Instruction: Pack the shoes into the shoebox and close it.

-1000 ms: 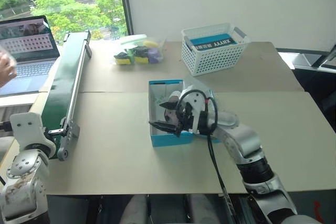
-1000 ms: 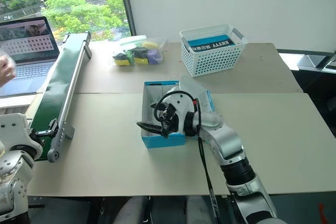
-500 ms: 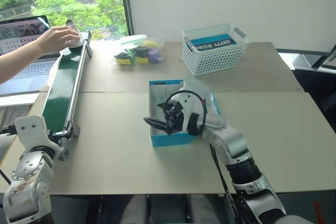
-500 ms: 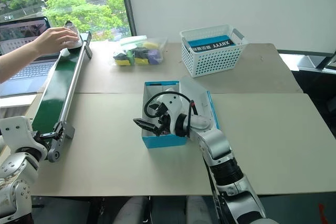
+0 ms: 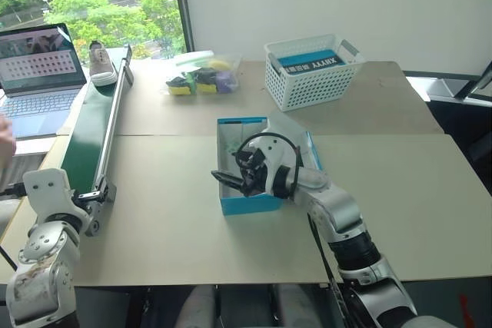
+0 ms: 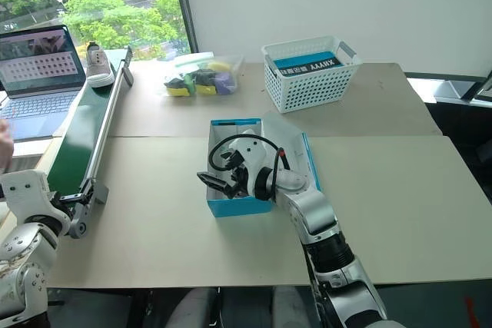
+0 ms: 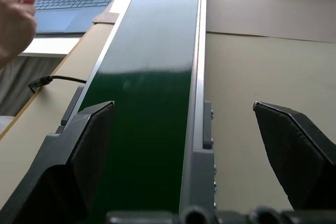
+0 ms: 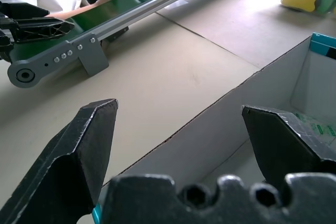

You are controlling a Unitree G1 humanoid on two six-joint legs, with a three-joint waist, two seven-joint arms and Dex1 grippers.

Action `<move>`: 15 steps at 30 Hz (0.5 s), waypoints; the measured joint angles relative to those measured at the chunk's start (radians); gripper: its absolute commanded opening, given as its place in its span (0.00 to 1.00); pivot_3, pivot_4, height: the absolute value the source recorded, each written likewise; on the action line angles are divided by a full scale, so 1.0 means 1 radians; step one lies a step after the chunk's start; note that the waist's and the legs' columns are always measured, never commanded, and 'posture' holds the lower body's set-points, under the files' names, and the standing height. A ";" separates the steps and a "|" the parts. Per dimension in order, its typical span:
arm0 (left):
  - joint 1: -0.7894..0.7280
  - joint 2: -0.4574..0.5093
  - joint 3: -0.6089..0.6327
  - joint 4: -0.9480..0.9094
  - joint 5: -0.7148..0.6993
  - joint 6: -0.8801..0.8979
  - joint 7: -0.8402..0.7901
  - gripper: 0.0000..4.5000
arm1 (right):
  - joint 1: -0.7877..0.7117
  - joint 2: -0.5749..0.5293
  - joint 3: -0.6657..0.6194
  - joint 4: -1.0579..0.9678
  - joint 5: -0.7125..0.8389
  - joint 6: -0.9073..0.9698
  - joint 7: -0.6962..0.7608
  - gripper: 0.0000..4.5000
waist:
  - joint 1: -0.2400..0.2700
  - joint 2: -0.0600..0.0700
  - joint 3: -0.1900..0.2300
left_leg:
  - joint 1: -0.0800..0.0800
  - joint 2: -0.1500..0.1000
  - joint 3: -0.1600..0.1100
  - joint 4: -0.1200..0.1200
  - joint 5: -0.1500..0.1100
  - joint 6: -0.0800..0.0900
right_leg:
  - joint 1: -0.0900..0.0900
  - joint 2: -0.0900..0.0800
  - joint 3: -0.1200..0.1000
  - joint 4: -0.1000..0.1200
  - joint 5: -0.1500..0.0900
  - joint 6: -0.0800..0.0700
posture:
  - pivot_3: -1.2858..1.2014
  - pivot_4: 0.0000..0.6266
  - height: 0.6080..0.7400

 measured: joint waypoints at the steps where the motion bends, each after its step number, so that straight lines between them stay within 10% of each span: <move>1: -0.003 -0.008 0.000 0.000 -0.002 0.007 0.009 1.00 | -0.003 0.003 0.000 0.001 0.000 0.000 0.000 0.98 | 0.000 0.000 0.000 | 0.000 0.000 0.000 0.000 0.000 0.000 | 0.000 0.000 0.000 0.000 0.000 0.000 | 0.52 0.24 0.98; 15: -0.019 0.000 0.009 0.000 -0.002 0.011 0.027 1.00 | -0.007 0.005 0.000 0.001 -0.015 0.000 -0.001 0.98 | 0.000 0.000 0.000 | 0.000 0.000 0.000 0.000 0.000 0.000 | 0.000 0.000 0.000 0.000 0.000 0.000 | 0.52 0.24 0.98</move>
